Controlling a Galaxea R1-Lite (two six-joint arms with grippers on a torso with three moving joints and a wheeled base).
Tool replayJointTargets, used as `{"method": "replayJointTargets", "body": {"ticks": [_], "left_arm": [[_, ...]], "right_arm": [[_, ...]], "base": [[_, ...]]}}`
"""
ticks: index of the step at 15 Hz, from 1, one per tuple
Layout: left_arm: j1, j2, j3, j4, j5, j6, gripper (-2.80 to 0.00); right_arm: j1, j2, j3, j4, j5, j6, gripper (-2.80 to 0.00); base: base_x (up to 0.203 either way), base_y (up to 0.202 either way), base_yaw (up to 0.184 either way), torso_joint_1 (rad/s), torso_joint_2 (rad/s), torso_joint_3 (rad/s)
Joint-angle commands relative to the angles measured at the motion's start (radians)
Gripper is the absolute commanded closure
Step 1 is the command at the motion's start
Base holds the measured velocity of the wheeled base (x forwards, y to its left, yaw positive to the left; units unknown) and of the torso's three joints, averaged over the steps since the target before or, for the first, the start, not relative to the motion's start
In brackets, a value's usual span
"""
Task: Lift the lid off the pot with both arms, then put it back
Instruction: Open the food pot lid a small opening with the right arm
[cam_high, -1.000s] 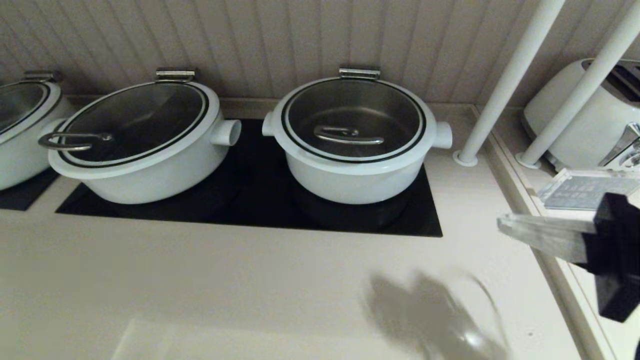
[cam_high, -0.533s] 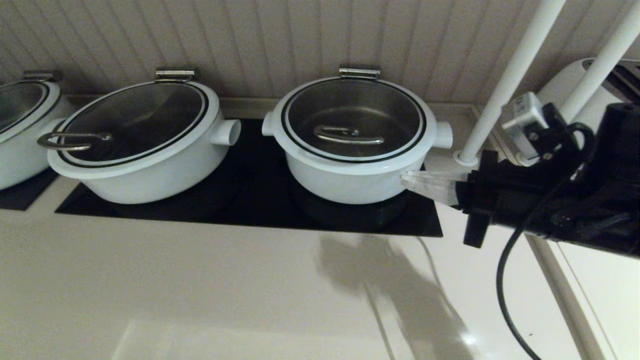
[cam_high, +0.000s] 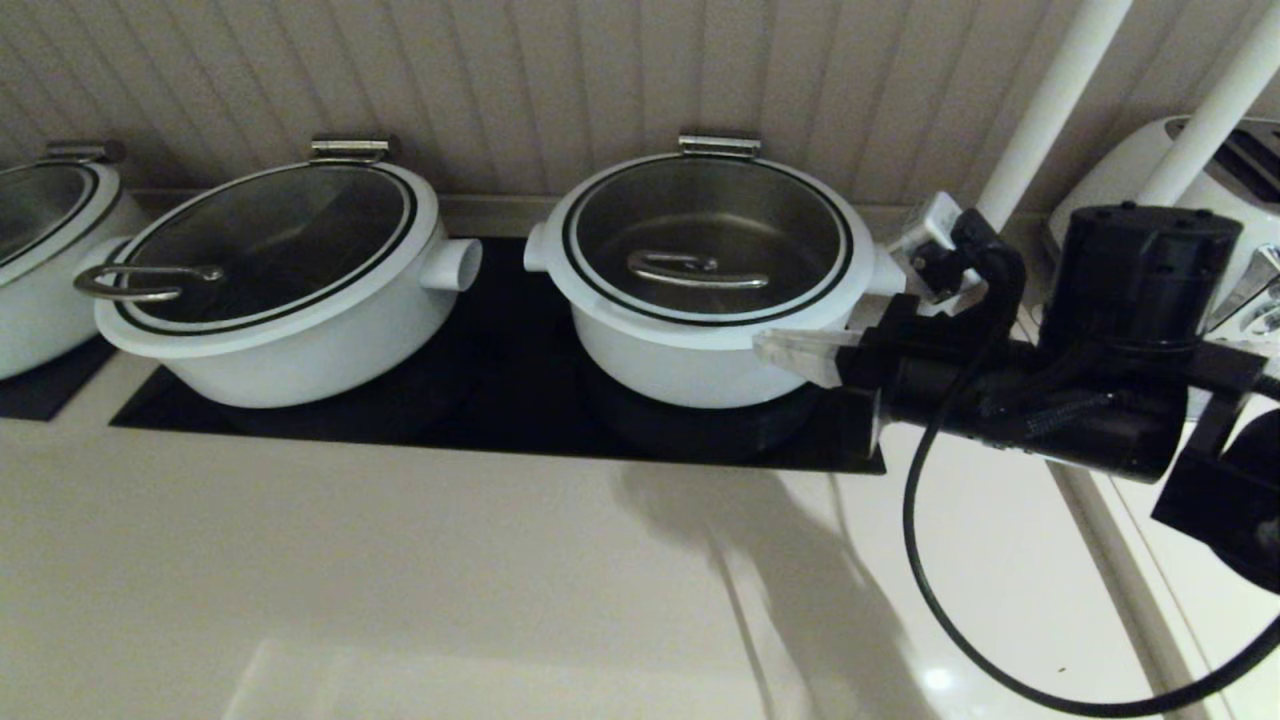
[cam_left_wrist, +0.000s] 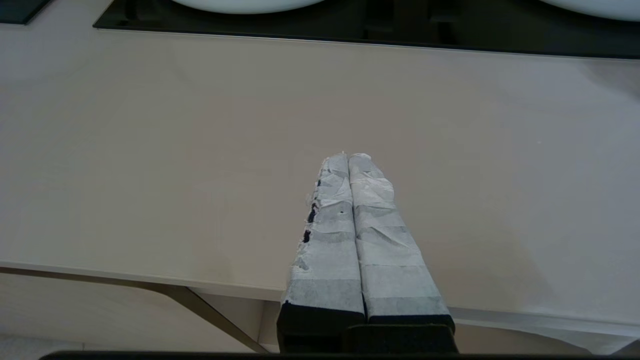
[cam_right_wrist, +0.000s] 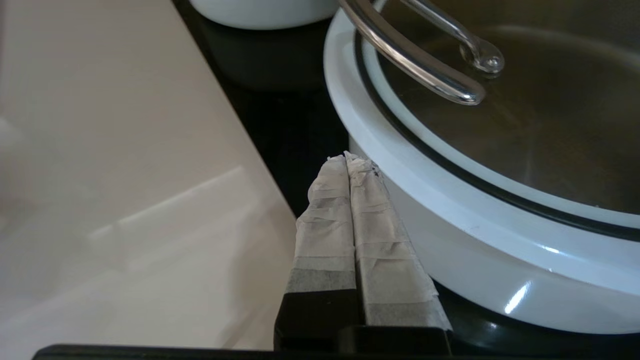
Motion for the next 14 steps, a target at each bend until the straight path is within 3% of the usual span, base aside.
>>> {"method": "replayJointTargets", "body": {"ticks": [1, 7, 14], "left_arm": [[0.000, 0.000, 0.000, 0.000, 0.000, -0.001, 0.00], [0.000, 0.000, 0.000, 0.000, 0.000, -0.001, 0.00], [0.000, 0.000, 0.000, 0.000, 0.000, -0.001, 0.00]], "right_arm": [[0.011, 0.034, -0.017, -0.010, -0.009, -0.002, 0.00], [0.067, 0.120, -0.087, -0.097, -0.120, -0.003, 0.00], [0.067, 0.133, -0.114, -0.124, -0.179, -0.003, 0.00]], "base": [[0.000, 0.000, 0.000, 0.000, 0.00, 0.000], [0.000, 0.000, 0.000, 0.000, 0.00, 0.000], [0.000, 0.000, 0.000, 0.000, 0.00, 0.000]]}}
